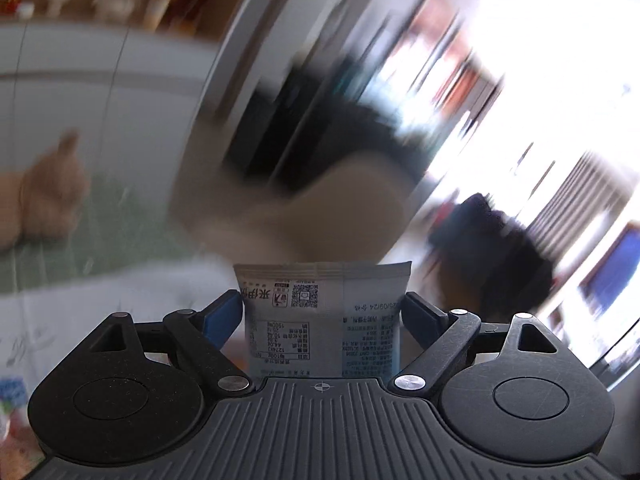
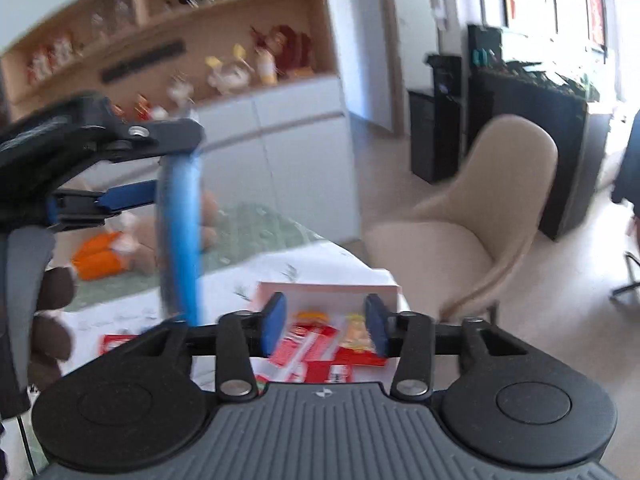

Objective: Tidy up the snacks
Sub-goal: 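Carry both packets over the pink box and open both tools to drop them, then grasp the yellow rice-cracker packet with the left tool while the right tool grasps the bread loaf, then carry both packets over the pink box and open both tools to drop them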

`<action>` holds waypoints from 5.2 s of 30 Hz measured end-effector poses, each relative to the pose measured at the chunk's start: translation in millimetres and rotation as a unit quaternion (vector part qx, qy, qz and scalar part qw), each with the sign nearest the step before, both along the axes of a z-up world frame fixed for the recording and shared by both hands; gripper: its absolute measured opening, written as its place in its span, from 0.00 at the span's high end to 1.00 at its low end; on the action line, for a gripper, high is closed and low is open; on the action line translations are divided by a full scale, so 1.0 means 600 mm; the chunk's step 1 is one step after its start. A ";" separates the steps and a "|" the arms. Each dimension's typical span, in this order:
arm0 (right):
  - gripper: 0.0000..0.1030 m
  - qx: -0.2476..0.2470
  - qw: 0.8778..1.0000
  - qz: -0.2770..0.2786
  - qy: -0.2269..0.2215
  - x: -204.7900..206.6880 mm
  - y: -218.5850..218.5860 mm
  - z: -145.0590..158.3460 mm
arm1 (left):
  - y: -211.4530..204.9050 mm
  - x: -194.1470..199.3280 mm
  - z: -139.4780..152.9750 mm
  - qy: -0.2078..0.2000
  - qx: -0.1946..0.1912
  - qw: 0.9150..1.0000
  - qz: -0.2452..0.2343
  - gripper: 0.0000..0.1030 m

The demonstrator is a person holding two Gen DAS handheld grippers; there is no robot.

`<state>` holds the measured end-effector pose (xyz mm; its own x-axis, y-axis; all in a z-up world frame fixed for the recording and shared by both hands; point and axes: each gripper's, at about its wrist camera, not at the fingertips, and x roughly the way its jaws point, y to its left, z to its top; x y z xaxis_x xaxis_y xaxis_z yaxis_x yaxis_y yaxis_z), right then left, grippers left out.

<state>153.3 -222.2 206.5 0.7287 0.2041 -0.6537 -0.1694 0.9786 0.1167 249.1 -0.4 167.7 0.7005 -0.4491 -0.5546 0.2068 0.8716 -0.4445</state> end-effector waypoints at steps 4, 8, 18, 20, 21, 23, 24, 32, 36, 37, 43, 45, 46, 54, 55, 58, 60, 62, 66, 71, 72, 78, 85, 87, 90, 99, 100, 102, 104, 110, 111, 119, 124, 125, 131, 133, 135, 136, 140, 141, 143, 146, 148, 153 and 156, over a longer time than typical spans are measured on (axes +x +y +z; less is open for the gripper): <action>0.49 -0.018 0.999 0.005 0.047 -0.042 -0.021 -0.061 | -0.037 0.025 -0.153 0.055 0.061 0.995 -0.054 0.19; 0.44 -0.040 0.992 0.009 0.121 -0.078 -0.036 -0.136 | -0.030 0.021 -0.214 0.071 0.074 0.994 -0.032 0.25; 0.44 0.028 0.971 0.032 0.235 -0.117 -0.015 -0.257 | 0.034 -0.072 -0.193 0.059 -0.012 0.997 0.050 0.41; 0.56 0.006 0.972 0.052 0.231 -0.131 0.001 -0.259 | 0.039 -0.105 -0.182 0.053 0.003 0.997 0.064 0.41; 0.62 -0.005 0.973 0.060 0.222 -0.136 0.006 -0.254 | 0.042 -0.120 -0.181 0.051 0.015 0.996 0.071 0.41; 0.63 -0.005 0.977 0.076 0.200 -0.139 0.008 -0.229 | 0.052 -0.155 -0.180 0.053 0.029 0.994 0.087 0.41; 0.63 0.003 0.978 0.084 0.189 -0.135 0.009 -0.214 | 0.058 -0.178 -0.175 0.056 0.032 0.993 0.096 0.42; 0.95 0.044 0.992 0.092 0.068 -0.059 0.022 -0.066 | 0.071 -0.288 -0.207 0.100 0.045 0.990 0.092 0.42; 0.94 0.043 0.991 0.112 0.056 -0.023 0.050 -0.040 | 0.067 -0.321 -0.207 0.108 0.074 0.989 0.073 0.42; 0.94 0.032 0.990 0.125 0.055 -0.027 0.060 -0.041 | 0.067 -0.327 -0.208 0.113 0.076 0.988 0.066 0.42; 0.53 -0.013 0.981 0.157 0.115 -0.091 0.063 -0.118 | 0.066 -0.341 -0.215 0.140 0.071 0.985 0.065 0.42; 0.45 -0.033 0.980 0.145 0.133 -0.120 0.048 -0.147 | 0.055 -0.339 -0.210 0.148 0.055 0.986 0.053 0.42; 0.45 -0.039 0.979 0.135 0.146 -0.134 0.036 -0.162 | 0.047 -0.338 -0.206 0.151 0.047 0.986 0.043 0.42; 0.39 0.022 0.973 0.066 0.220 -0.219 -0.054 -0.229 | -0.060 -0.310 -0.184 0.165 0.044 0.985 -0.016 0.42; 0.39 0.024 0.973 0.059 0.223 -0.226 -0.056 -0.237 | -0.080 -0.306 -0.182 0.157 0.073 0.984 -0.027 0.42; 0.36 0.039 0.972 0.050 0.228 -0.249 -0.053 -0.253 | -0.124 -0.311 -0.186 0.146 0.153 0.976 -0.060 0.42; 0.36 0.037 0.972 0.052 0.226 -0.261 -0.046 -0.259 | -0.133 -0.320 -0.194 0.144 0.183 0.970 -0.066 0.42; 0.35 0.032 0.973 0.057 0.223 -0.269 -0.037 -0.266 | -0.128 -0.328 -0.202 0.146 0.200 0.967 -0.060 0.42; 0.29 0.022 0.975 0.063 0.214 -0.273 -0.025 -0.270 | -0.096 -0.340 -0.207 0.147 0.208 0.966 -0.043 0.37; 0.17 0.002 0.979 0.067 0.190 -0.266 -0.008 -0.278 | -0.061 -0.348 -0.206 0.149 0.201 0.968 -0.024 0.36; 0.14 -0.004 0.981 0.068 0.183 -0.264 -0.003 -0.282 | -0.055 -0.350 -0.206 0.148 0.201 0.968 -0.021 0.37; 0.03 -0.022 0.987 0.058 0.148 -0.268 0.001 -0.295 | -0.028 -0.372 -0.197 0.152 0.158 0.976 -0.015 0.43; 0.00 -0.040 0.991 0.044 0.119 -0.279 0.006 -0.304 | -0.070 -0.385 -0.210 0.164 0.222 0.961 -0.035 0.47; 0.00 -0.037 0.992 0.039 0.114 -0.281 0.007 -0.305 | -0.069 -0.387 -0.216 0.167 0.222 0.960 -0.034 0.51; 0.00 -0.035 0.993 0.028 0.109 -0.288 0.007 -0.306 | -0.066 -0.388 -0.216 0.164 0.227 0.959 -0.032 0.57; 0.03 0.005 0.988 0.036 0.152 -0.263 -0.011 -0.292 | -0.060 -0.390 -0.217 0.160 0.217 0.963 -0.025 0.58; 0.05 0.011 0.988 0.027 0.153 -0.261 -0.015 -0.290 | -0.060 -0.390 -0.217 0.160 0.216 0.963 -0.024 0.58; 0.17 0.015 0.988 0.019 0.153 -0.256 -0.019 -0.286 | -0.061 -0.391 -0.217 0.158 0.218 0.963 -0.024 0.58; 0.29 0.014 0.988 0.020 0.153 -0.255 -0.019 -0.283 | -0.062 -0.392 -0.217 0.157 0.220 0.962 -0.024 0.58; 0.49 -0.012 0.989 0.043 0.142 -0.259 -0.004 -0.259 | -0.060 -0.392 -0.217 0.157 0.214 0.964 -0.027 0.58; 0.50 -0.015 0.989 0.046 0.139 -0.259 -0.002 -0.254 | -0.059 -0.393 -0.217 0.156 0.212 0.964 -0.028 0.58; 0.51 -0.010 0.992 0.057 0.109 -0.261 -0.004 -0.218 | -0.051 -0.398 -0.216 0.152 0.192 0.969 -0.019 0.61; 0.51 0.007 0.994 0.057 0.088 -0.250 -0.021 -0.183 | -0.040 -0.379 -0.142 0.089 0.109 0.990 -0.010 0.62; 0.51 0.014 0.995 0.060 0.075 -0.241 -0.024 -0.165 | -0.041 -0.365 -0.109 0.061 0.101 0.993 -0.011 0.62; 0.50 0.028 0.998 0.042 -0.036 -0.113 -0.032 -0.024 | -0.050 -0.218 0.054 -0.058 0.067 0.996 -0.021 0.54; 0.29 0.028 0.999 0.027 -0.028 -0.049 -0.033 -0.011 | -0.062 -0.150 0.038 -0.016 0.084 0.996 -0.034 0.58; 0.21 0.027 1.000 -0.001 -0.010 -0.002 -0.040 -0.023 | -0.069 -0.119 0.002 0.013 0.097 0.994 -0.043 0.58; 0.21 0.021 1.000 -0.018 0.004 0.010 -0.043 -0.035 | -0.068 -0.121 -0.013 0.017 0.100 0.994 -0.043 0.58; 0.21 0.028 0.999 -0.007 0.046 -0.013 -0.045 -0.097 | -0.028 -0.157 -0.087 0.044 0.089 0.995 -0.018 0.58; 0.21 0.015 0.998 0.000 0.055 -0.025 -0.038 -0.116 | -0.014 -0.173 -0.105 0.046 0.106 0.993 0.003 0.58; 0.21 -0.015 0.998 0.018 0.063 -0.046 -0.020 -0.147 | 0.014 -0.200 -0.128 0.043 0.148 0.987 0.043 0.58; 0.21 -0.037 0.995 0.052 0.080 -0.067 0.014 -0.185 | 0.084 -0.244 -0.149 0.043 0.174 0.976 0.124 0.58; 0.21 -0.031 0.993 0.074 0.090 -0.075 0.036 -0.195 | 0.136 -0.267 -0.152 0.049 0.173 0.966 0.185 0.58; 0.21 -0.013 0.987 0.122 0.104 -0.067 0.101 -0.199 | 0.238 -0.292 -0.179 0.113 0.194 0.937 0.268 0.50; 0.21 -0.006 0.983 0.150 0.108 -0.061 0.150 -0.195 | 0.257 -0.305 -0.196 0.139 0.154 0.948 0.241 0.54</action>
<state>116.5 -131.9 89.7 0.4806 0.3796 -0.7905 -0.4223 0.8902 0.1708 66.1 154.1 49.9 0.5912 0.0990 -0.8004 -0.3358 0.9325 -0.1327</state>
